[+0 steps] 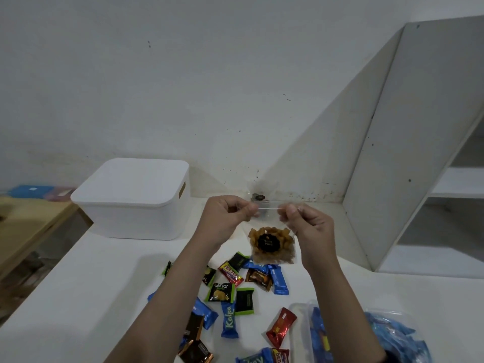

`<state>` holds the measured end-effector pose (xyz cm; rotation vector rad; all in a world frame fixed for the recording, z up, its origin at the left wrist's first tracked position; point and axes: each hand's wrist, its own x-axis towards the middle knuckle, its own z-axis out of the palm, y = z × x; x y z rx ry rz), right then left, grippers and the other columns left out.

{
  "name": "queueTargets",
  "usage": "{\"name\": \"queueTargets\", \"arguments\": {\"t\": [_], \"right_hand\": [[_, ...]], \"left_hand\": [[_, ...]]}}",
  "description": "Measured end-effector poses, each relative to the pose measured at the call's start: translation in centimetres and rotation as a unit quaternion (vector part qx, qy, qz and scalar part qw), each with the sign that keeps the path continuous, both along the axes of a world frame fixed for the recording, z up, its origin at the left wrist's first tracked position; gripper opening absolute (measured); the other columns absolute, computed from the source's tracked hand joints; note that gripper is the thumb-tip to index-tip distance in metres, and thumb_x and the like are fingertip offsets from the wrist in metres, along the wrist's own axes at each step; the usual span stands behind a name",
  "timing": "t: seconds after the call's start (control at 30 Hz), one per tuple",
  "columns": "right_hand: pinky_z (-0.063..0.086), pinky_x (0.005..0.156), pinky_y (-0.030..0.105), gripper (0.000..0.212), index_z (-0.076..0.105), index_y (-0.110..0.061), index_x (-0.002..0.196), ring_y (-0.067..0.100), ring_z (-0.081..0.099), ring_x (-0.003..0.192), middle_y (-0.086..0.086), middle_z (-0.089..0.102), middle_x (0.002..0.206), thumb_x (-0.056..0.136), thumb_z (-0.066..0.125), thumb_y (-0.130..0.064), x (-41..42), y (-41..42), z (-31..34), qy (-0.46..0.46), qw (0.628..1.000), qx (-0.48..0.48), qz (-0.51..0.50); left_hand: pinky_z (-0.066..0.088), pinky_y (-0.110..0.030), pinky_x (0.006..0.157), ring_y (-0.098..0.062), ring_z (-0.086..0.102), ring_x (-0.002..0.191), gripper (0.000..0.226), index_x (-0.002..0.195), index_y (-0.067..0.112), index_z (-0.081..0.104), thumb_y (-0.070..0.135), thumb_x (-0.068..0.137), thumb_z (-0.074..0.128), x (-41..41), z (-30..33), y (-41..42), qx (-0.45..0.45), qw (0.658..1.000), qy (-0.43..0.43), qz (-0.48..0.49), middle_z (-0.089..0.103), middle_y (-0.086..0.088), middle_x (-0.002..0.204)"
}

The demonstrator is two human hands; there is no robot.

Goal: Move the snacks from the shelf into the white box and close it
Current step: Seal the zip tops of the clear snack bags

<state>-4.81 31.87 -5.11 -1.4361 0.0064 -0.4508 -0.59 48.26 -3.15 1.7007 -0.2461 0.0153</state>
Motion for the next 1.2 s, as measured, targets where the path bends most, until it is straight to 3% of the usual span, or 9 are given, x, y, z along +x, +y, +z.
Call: {"name": "queueTargets", "arguments": {"t": [0.13, 0.3, 0.4, 0.53, 0.7, 0.83, 0.97, 1.1, 1.2], "right_hand": [[0.053, 0.068, 0.022, 0.018, 0.071, -0.005, 0.076, 0.011, 0.06, 0.068, 0.016, 0.065, 0.071, 0.088, 0.058, -0.003, -0.4, 0.6, 0.0, -0.026, 0.999, -0.037, -0.004], [0.055, 0.073, 0.024, 0.025, 0.073, -0.017, 0.082, 0.014, 0.063, 0.073, 0.014, 0.071, 0.082, 0.092, 0.052, -0.007, -0.3, 0.3, -0.2, -0.003, 1.0, -0.018, 0.004], [0.055, 0.076, 0.027, 0.029, 0.073, -0.021, 0.08, 0.013, 0.066, 0.075, 0.003, 0.073, 0.078, 0.093, 0.051, -0.007, -0.3, -0.1, -0.3, 0.016, 1.0, -0.018, 0.01], [0.055, 0.081, 0.037, 0.027, 0.073, -0.017, 0.077, 0.017, 0.066, 0.074, 0.008, 0.072, 0.077, 0.091, 0.053, -0.006, 0.0, -0.3, 0.4, 0.039, 0.999, 0.031, -0.002], [0.055, 0.083, 0.041, 0.017, 0.074, -0.015, 0.082, 0.021, 0.064, 0.077, 0.012, 0.071, 0.08, 0.088, 0.059, -0.01, 0.0, 0.0, 0.2, 0.063, 0.997, 0.038, 0.008], [0.056, 0.081, 0.031, 0.006, 0.074, -0.012, 0.074, 0.012, 0.069, 0.077, 0.006, 0.073, 0.077, 0.078, 0.071, -0.008, -0.1, -0.6, 0.1, 0.063, 0.997, 0.045, -0.014], [0.055, 0.078, 0.031, 0.014, 0.069, -0.008, 0.067, 0.014, 0.064, 0.073, 0.016, 0.066, 0.075, 0.081, 0.068, -0.006, -0.1, -0.5, -0.2, 0.055, 0.997, 0.047, -0.017], [0.055, 0.081, 0.037, 0.008, 0.071, -0.014, 0.077, 0.018, 0.063, 0.078, 0.006, 0.07, 0.082, 0.082, 0.069, -0.008, -0.3, -0.8, 0.0, 0.065, 0.997, -0.035, -0.024], [0.051, 0.078, 0.021, 0.023, 0.069, -0.025, 0.098, 0.002, 0.063, 0.08, -0.012, 0.069, 0.088, 0.079, 0.073, -0.014, -0.5, -1.1, 0.7, 0.073, 0.982, -0.175, -0.001]], "left_hand": [[0.054, -0.048, 0.078, -0.041, 0.065, 0.079, 0.022, 0.066, 0.002, 0.065, 0.019, 0.074, 0.077, 0.1, -0.7, 0.0, 0.043, 0.997, -0.033, 0.051, 0.07, -0.024, 0.079], [0.057, -0.03, 0.071, -0.019, 0.066, 0.067, 0.014, 0.06, 0.015, 0.068, 0.026, 0.065, 0.075, 0.1, -0.3, 0.1, -0.016, 1.0, -0.004, 0.019, 0.073, -0.011, 0.072], [0.052, -0.021, 0.063, -0.011, 0.063, 0.062, 0.008, 0.071, 0.013, 0.072, 0.019, 0.076, 0.07, 0.2, -0.4, 0.3, -0.051, 0.998, 0.021, 0.0, 0.074, -0.004, 0.071], [0.052, -0.017, 0.058, -0.009, 0.064, 0.057, 0.012, 0.075, 0.006, 0.069, 0.008, 0.084, 0.062, 0.1, -0.7, -0.1, -0.093, 0.995, 0.033, -0.014, 0.073, -0.003, 0.065], [0.055, -0.02, 0.057, -0.01, 0.064, 0.055, 0.011, 0.064, 0.006, 0.065, 0.015, 0.069, 0.069, -0.2, -0.9, -0.1, -0.198, 0.977, 0.07, 0.03, 0.071, -0.005, 0.062], [0.054, -0.018, 0.057, -0.009, 0.064, 0.053, 0.019, 0.061, 0.005, 0.06, 0.008, 0.079, 0.067, -0.4, -1.0, -0.2, -0.184, 0.98, 0.048, 0.056, 0.069, -0.004, 0.059], [0.053, -0.018, 0.058, -0.007, 0.062, 0.053, 0.017, 0.068, 0.005, 0.062, 0.014, 0.082, 0.064, -0.5, -0.8, -0.6, -0.181, 0.982, 0.047, 0.039, 0.07, -0.002, 0.061], [0.047, -0.016, 0.056, -0.004, 0.06, 0.056, 0.02, 0.066, 0.013, 0.061, 0.02, 0.084, 0.064, -0.5, -0.9, -0.8, -0.138, 0.988, 0.037, 0.052, 0.071, 0.003, 0.063], [0.045, -0.013, 0.054, -0.004, 0.058, 0.054, 0.019, 0.063, 0.015, 0.063, 0.018, 0.08, 0.069, -0.7, -0.9, -0.9, -0.084, 0.996, -0.001, 0.037, 0.07, 0.003, 0.06]]}}
